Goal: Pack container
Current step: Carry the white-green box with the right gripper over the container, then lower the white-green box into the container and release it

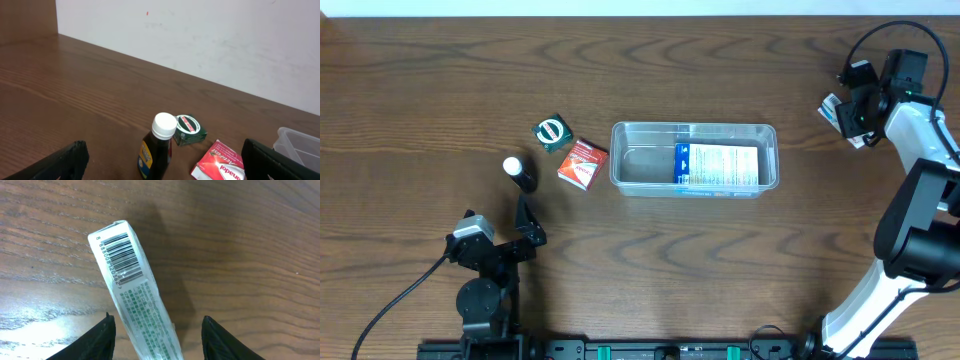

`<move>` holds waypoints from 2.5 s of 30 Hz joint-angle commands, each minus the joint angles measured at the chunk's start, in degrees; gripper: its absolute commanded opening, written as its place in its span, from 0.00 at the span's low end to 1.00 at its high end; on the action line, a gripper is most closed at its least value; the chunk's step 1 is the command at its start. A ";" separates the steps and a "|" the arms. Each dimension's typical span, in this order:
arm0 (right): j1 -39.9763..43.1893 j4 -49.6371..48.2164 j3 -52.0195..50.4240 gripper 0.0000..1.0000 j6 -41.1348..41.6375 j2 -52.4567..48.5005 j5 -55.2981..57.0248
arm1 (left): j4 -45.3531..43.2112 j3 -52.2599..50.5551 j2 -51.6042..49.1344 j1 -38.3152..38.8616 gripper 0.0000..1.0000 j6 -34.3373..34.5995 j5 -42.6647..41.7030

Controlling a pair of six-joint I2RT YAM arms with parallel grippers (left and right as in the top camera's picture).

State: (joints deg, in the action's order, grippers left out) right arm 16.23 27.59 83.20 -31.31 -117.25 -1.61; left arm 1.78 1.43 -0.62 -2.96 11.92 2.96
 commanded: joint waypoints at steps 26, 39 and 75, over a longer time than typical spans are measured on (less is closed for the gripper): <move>-0.31 0.98 0.37 0.01 1.29 -0.04 -1.88 | 2.19 -1.20 0.28 -0.35 0.98 -0.72 0.46; -10.45 3.74 0.37 0.01 -2.71 20.72 -10.19 | 2.19 -1.20 0.28 -0.35 0.98 -0.72 0.46; -30.56 27.17 0.35 0.01 -27.65 16.02 -15.65 | 2.19 -1.20 0.28 -0.35 0.98 -0.72 0.46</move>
State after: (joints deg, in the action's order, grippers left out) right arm -13.85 54.54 83.29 -56.18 -99.59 -15.49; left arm 1.78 1.43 -0.62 -2.96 11.92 2.96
